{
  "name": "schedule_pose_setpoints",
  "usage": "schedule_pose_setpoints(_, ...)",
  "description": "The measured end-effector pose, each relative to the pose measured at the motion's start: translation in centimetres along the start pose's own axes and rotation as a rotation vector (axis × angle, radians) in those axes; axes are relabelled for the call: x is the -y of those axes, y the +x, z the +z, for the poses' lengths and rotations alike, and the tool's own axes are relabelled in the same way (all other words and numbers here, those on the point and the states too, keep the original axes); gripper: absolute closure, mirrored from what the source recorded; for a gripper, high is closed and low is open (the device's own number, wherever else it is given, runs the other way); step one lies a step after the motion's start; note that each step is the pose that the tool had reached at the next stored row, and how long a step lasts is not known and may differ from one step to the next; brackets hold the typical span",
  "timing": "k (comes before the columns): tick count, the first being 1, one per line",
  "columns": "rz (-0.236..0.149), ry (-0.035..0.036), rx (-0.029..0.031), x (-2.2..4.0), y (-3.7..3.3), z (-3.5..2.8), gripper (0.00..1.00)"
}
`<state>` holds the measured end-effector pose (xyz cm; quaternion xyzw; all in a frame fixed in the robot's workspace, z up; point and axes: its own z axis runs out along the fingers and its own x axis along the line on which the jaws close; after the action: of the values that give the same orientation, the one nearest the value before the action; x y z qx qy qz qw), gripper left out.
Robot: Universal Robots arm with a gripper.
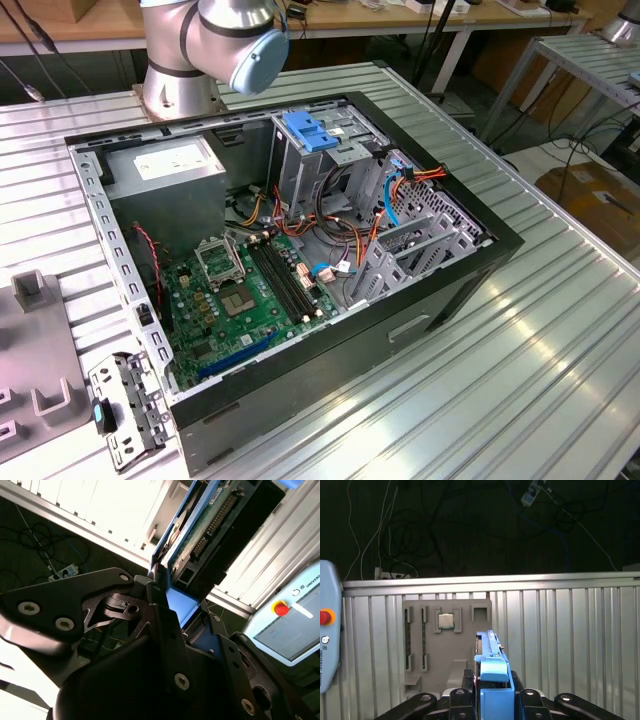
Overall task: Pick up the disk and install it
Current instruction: 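Pick up the disk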
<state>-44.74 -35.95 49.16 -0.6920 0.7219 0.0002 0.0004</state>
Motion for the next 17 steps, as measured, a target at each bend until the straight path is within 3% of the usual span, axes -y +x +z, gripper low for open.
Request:
schedule_pose_setpoints(6,0.000,0.0000,0.0000,0.89,-0.04,0.00,0.63)
schedule_pose_setpoints(17,0.000,-0.0001,0.0000,0.99,-0.04,-0.04,0.63)
